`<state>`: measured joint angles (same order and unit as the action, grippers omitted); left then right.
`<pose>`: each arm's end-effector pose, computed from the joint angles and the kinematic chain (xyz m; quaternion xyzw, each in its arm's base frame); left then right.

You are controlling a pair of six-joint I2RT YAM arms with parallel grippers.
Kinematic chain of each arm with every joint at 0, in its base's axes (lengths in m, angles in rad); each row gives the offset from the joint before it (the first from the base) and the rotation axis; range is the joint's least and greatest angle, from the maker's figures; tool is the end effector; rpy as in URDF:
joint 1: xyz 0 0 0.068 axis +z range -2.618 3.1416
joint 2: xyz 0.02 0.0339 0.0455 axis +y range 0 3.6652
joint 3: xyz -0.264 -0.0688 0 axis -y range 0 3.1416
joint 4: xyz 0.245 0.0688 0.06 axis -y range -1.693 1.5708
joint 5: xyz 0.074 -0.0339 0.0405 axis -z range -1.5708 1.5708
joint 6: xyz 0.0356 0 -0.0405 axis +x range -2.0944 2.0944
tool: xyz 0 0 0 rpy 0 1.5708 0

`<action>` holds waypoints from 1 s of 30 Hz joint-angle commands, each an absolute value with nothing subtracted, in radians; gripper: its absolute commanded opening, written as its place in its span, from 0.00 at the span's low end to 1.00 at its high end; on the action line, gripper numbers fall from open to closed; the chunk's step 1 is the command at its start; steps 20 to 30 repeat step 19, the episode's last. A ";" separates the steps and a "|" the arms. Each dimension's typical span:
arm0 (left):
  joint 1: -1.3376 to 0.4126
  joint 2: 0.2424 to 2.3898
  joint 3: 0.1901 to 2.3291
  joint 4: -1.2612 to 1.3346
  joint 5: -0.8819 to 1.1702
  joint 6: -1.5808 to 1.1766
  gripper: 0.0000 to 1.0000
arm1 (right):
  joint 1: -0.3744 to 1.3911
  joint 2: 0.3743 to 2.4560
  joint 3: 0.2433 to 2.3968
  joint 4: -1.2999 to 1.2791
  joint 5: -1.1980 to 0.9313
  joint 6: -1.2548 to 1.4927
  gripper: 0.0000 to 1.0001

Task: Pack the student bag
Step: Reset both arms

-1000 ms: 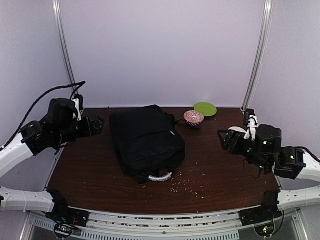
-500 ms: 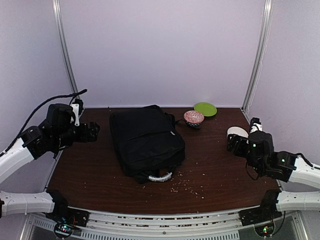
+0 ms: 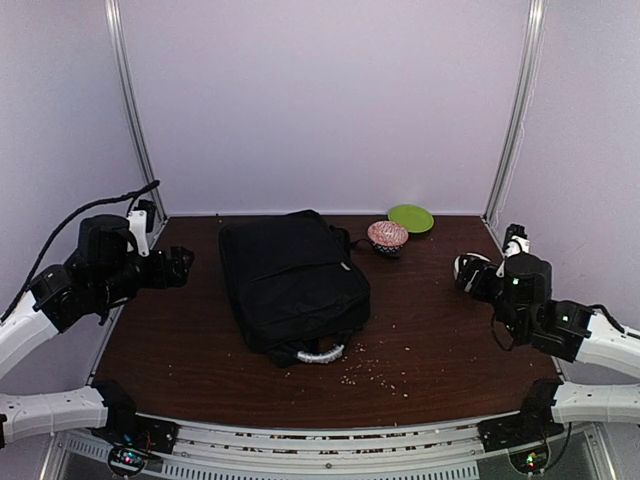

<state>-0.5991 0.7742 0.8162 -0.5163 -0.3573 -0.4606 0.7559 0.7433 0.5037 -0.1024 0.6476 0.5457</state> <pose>0.1466 -0.0850 0.3193 -0.0343 0.8443 -0.1284 0.5192 0.1416 0.1040 0.2580 0.1011 0.7896 0.1242 0.5923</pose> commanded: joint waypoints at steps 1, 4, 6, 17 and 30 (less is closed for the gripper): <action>-0.597 0.731 0.787 -0.427 -0.325 -0.436 0.98 | 0.750 0.795 0.567 -0.113 0.715 0.528 0.99; -0.597 0.715 0.769 -0.409 -0.319 -0.440 0.98 | 0.750 0.844 0.617 -0.192 0.783 0.537 0.99; -0.597 0.708 0.763 -0.409 -0.333 -0.443 0.98 | 0.750 0.863 0.638 -0.237 0.811 0.551 0.99; -0.597 0.713 0.749 -0.386 -0.357 -0.458 0.96 | 0.747 0.791 0.536 -0.098 0.788 0.482 0.99; -0.598 0.716 0.754 -0.386 -0.362 -0.460 0.97 | 0.747 0.798 0.546 -0.106 0.790 0.478 0.99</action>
